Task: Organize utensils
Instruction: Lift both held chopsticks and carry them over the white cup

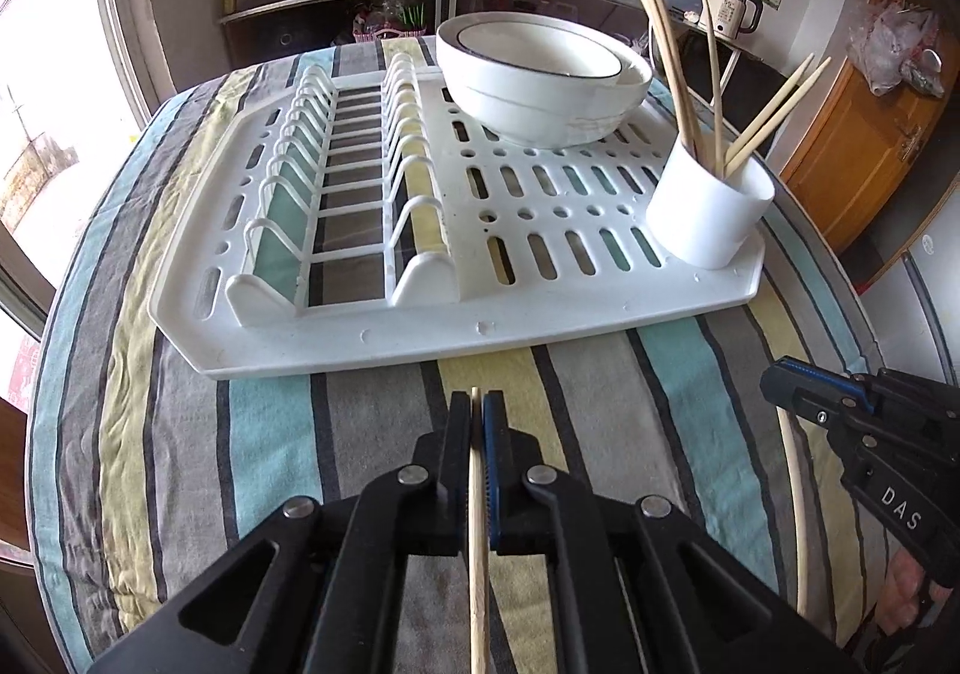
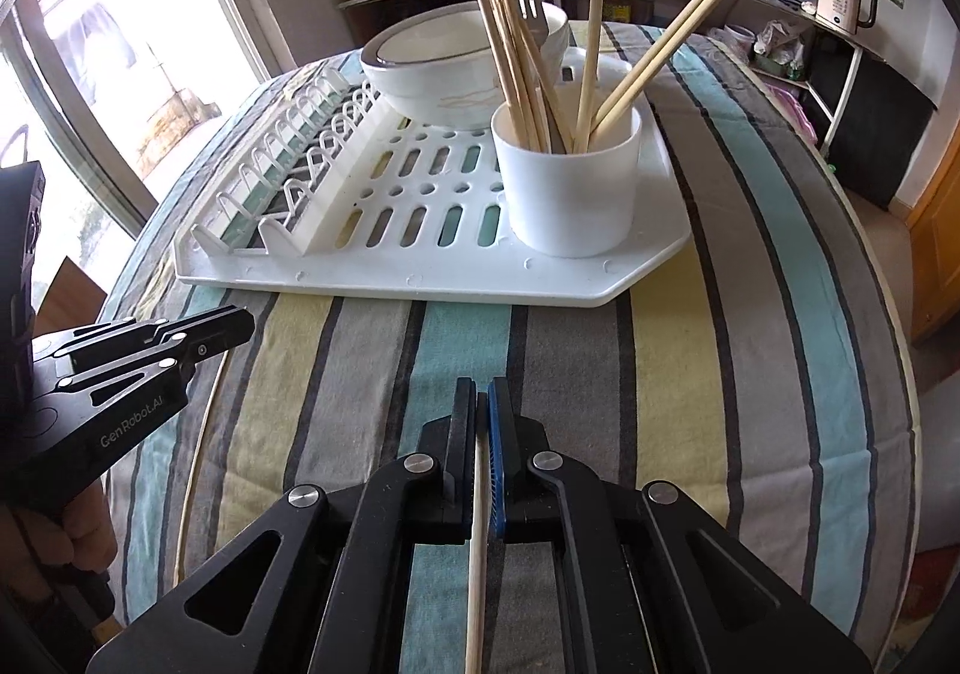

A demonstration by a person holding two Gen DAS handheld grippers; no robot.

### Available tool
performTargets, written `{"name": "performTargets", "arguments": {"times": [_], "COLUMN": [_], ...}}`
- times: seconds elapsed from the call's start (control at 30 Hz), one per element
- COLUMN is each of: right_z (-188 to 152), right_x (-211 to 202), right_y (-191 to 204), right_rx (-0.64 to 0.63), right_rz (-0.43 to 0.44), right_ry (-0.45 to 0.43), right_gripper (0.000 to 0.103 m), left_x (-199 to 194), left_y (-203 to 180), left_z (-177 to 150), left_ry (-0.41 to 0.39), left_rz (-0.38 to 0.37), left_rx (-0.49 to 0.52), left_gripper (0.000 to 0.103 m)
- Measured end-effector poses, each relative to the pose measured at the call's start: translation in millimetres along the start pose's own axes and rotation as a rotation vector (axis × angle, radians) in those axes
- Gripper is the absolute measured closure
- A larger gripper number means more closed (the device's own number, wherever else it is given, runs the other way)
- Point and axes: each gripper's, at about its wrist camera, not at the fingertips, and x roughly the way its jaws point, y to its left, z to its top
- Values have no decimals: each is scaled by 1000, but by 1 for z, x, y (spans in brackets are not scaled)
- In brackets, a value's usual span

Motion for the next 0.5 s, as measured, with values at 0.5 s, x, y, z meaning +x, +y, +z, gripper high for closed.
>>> {"name": "performTargets", "arguments": {"times": [0.5], "right_z": [0], "right_x": [-103], "right_y": [-7], "right_rx": [-13], "right_rz": [58], "right_ry": [-266], "right_gripper": [100], "left_x": [-115], "left_y": [8], "left_z": [-6], "left_ry": [-255], "left_rz": [-83], "left_rx": [-11], "left_gripper": [99]}}
